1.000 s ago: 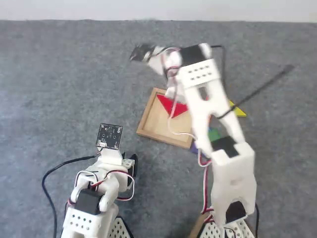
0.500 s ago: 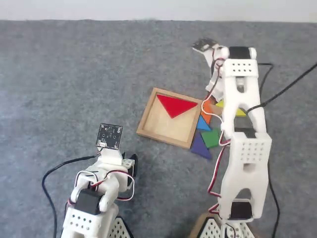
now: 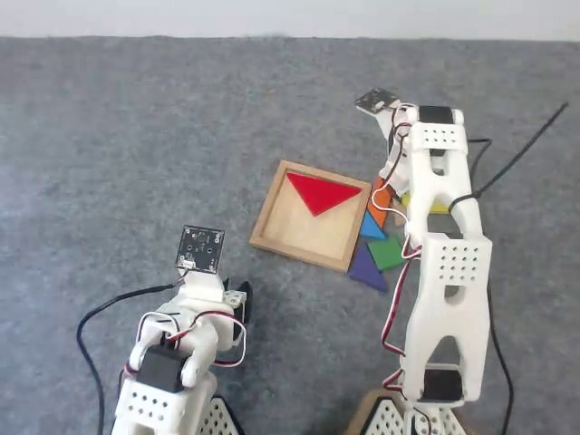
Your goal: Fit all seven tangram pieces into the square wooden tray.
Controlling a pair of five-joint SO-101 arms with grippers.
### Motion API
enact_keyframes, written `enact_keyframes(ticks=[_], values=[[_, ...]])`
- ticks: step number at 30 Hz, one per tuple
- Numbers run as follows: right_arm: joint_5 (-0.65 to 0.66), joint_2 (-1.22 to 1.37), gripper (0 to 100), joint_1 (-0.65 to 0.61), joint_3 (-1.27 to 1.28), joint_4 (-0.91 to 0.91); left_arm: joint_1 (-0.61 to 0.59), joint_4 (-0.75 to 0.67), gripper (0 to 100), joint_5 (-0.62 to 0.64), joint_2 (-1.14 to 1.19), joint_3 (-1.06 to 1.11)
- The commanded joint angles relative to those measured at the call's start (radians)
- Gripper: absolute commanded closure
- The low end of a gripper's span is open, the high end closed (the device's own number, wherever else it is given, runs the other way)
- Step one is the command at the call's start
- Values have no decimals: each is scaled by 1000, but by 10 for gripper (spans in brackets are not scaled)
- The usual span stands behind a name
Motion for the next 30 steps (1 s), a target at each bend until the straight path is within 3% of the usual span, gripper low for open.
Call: enact_keyframes(ticks=[1,18,22,30], values=[[12,24,619,21,-34,33,2,2,895,6,-17,-12],[74,-128,634,70,-28,260,2,2,895,6,-17,-12],[149,-140,637,90,-26,314,2,2,895,6,-17,-12],[183,-139,615,82,8,202,2,2,895,6,-17,-12]])
